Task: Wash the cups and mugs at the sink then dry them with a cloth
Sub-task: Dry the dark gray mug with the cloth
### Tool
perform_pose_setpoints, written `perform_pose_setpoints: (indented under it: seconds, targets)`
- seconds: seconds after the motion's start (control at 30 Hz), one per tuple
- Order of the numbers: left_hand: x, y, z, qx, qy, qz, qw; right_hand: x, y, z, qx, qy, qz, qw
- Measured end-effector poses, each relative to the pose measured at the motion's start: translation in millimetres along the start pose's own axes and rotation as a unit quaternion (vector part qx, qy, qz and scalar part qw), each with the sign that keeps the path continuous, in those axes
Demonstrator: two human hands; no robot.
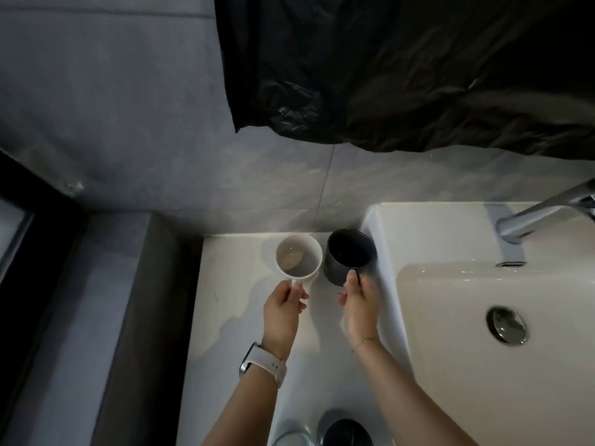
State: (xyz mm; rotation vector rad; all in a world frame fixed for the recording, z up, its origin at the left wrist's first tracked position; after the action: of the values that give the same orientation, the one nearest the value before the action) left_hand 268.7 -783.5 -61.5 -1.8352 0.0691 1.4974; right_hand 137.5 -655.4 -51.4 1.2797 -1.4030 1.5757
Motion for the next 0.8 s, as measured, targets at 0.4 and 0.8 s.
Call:
perform_pose_setpoints:
  seconds: [0.4, 0.8]
  targets:
    - [-5, 32, 25, 0.001, -0.005, -0.014, 1.000, -6, 27, 13, -0.005, -0.069, -0.008, 0.998]
    - [-8, -94, -51, 0.054, 0.058, 0.025, 0.997, 26, -114, -59, 0.231, -0.204, -0.066, 0.949]
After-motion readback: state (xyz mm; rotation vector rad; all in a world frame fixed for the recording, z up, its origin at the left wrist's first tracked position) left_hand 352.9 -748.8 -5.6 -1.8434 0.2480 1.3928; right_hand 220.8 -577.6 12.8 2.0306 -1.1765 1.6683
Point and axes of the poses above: each hand's wrist, its own y-axis towards the middle knuckle, its own z-axis out of the palm, x = y × z, the point moved 10 cm from there along y, towards the middle knuckle, and after that the axes turned 4 degrees about -z, right-handed, at the moved point
